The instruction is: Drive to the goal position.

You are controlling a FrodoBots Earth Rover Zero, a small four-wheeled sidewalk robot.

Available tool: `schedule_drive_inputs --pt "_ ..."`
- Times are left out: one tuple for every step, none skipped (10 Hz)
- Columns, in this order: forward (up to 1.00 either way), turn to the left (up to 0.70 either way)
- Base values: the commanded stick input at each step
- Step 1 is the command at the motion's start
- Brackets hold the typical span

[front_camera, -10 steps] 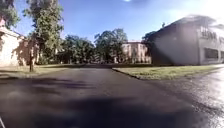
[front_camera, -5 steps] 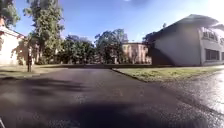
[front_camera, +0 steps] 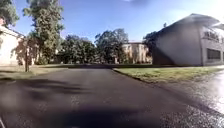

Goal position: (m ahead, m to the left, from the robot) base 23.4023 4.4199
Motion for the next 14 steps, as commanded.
schedule_drive_inputs --pt "0.5 0.0" --pt "0.5 0.0" --pt "0.5 0.0" --pt "0.5 0.0" --pt "0.5 0.0" --pt "0.5 0.0" --pt "0.5 0.0" --pt "0.5 0.0" --pt "0.5 0.0" --pt "0.5 0.0" --pt "0.5 0.0" --pt "0.5 0.0" --pt "0.5 0.0" --pt "0.5 0.0"
